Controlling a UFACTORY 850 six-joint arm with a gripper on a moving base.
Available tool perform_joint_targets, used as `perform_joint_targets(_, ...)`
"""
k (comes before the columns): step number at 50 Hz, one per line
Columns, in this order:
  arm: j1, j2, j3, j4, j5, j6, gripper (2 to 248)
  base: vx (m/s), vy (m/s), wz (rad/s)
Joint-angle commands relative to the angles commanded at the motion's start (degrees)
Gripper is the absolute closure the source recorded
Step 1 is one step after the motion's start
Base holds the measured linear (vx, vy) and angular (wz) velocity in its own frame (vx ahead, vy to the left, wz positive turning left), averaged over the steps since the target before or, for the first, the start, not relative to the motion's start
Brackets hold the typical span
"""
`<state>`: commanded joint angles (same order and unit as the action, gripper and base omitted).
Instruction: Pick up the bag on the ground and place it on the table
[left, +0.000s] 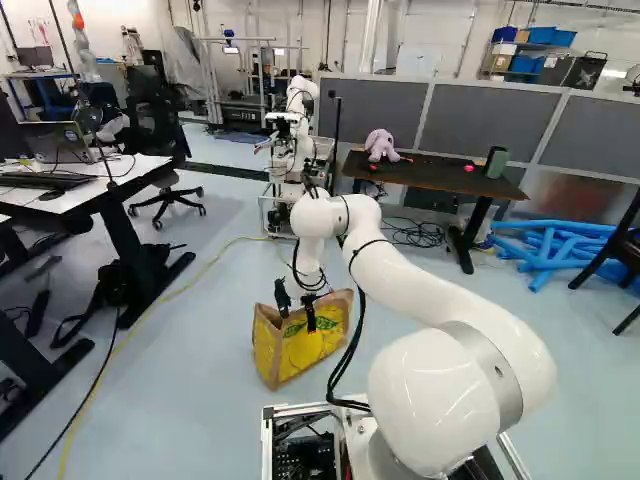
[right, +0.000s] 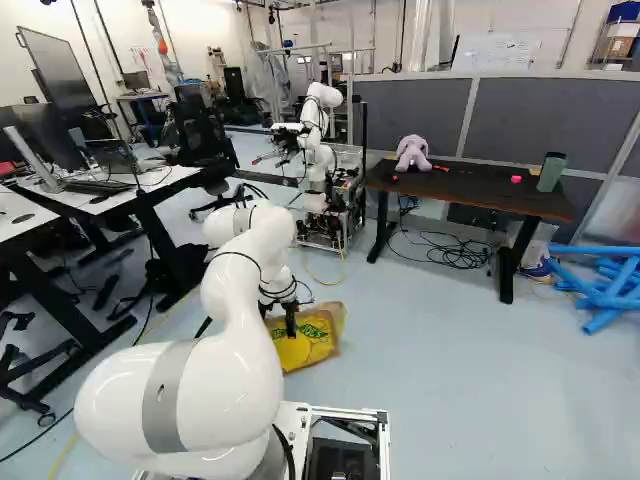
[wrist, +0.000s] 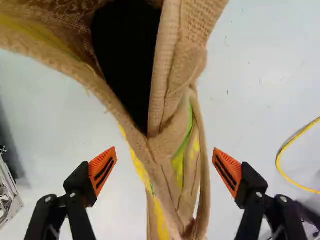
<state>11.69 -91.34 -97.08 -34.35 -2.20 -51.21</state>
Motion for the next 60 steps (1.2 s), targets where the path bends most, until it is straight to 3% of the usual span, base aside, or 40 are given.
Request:
perform_joint_targets(4, 0.0, 0.0, 0.0, 0.0, 0.0, 0.0, 3, 0.000, 0.000, 0.000)
perform_joint_targets(5, 0.0, 0.0, 0.0, 0.0, 0.0, 0.0, 22, 0.000, 0.000, 0.000)
perform_joint_targets(9, 0.0, 0.0, 0.0, 0.0, 0.0, 0.0, 22, 0.000, 0.000, 0.000)
perform_joint_targets(10, 0.0, 0.0, 0.0, 0.0, 0.0, 0.0, 60, 0.000, 0.000, 0.000)
perform_joint_targets(14, 0.0, 0.0, 0.0, 0.0, 0.0, 0.0, 60, 0.000, 0.000, 0.000)
perform_joint_targets(15, 0.0, 0.0, 0.0, 0.0, 0.0, 0.0, 98, 0.000, 0.000, 0.000)
perform_joint_targets(20, 0.0, 0.0, 0.0, 0.0, 0.0, 0.0, 98, 0.000, 0.000, 0.000)
perform_joint_targets(21, 0.0, 0.0, 0.0, 0.0, 0.0, 0.0, 136, 0.000, 0.000, 0.000)
perform_joint_targets(25, 0.0, 0.0, 0.0, 0.0, 0.0, 0.0, 136, 0.000, 0.000, 0.000)
perform_joint_targets(26, 0.0, 0.0, 0.0, 0.0, 0.0, 0.0, 174, 0.000, 0.000, 0.000)
perform_joint_targets(30, 0.0, 0.0, 0.0, 0.0, 0.0, 0.0, 174, 0.000, 0.000, 0.000)
perform_joint_targets(31, 0.0, 0.0, 0.0, 0.0, 0.0, 0.0, 211, 0.000, 0.000, 0.000)
perform_joint_targets(36, 0.0, 0.0, 0.0, 0.0, 0.0, 0.0, 211, 0.000, 0.000, 0.000)
perform_joint_targets(37, 0.0, 0.0, 0.0, 0.0, 0.0, 0.0, 228, 0.000, 0.000, 0.000)
perform_joint_targets(60, 0.0, 4.4, 4.3, 0.2, 0.0, 0.0, 228, 0.000, 0.000, 0.000)
